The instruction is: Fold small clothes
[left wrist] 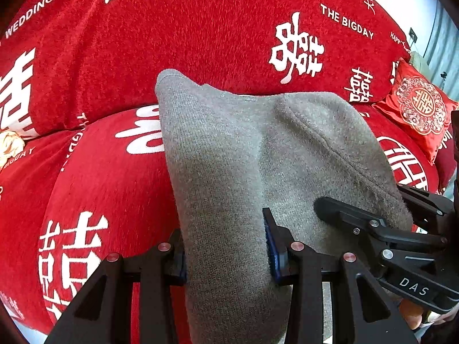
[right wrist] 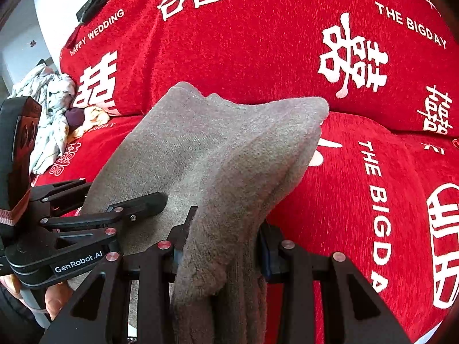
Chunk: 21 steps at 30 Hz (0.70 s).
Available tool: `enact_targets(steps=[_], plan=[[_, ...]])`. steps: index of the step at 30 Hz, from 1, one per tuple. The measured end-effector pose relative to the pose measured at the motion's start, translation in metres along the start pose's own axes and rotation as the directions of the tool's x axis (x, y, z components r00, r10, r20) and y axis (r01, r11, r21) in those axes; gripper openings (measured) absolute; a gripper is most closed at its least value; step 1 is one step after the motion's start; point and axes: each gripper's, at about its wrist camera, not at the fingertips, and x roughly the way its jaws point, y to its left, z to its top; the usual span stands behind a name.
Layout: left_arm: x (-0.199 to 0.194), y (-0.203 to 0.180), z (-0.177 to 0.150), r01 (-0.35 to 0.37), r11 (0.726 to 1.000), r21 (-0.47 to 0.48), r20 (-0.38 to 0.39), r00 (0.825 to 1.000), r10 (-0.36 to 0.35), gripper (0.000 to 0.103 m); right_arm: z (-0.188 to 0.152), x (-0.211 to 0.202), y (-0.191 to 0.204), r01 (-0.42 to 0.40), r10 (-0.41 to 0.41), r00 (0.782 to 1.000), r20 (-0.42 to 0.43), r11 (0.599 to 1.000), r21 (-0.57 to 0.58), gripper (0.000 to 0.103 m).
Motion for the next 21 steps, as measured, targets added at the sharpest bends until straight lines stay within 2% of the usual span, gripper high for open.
enact_targets(steps=[21], plan=[[-0.035,-0.005,-0.054,-0.039,0.999,0.015,0.035,0.999,0.038,0.042,-0.047,-0.029,0.033,0.014,-0.013,1.0,0.027,0.999,-0.033,0.039]])
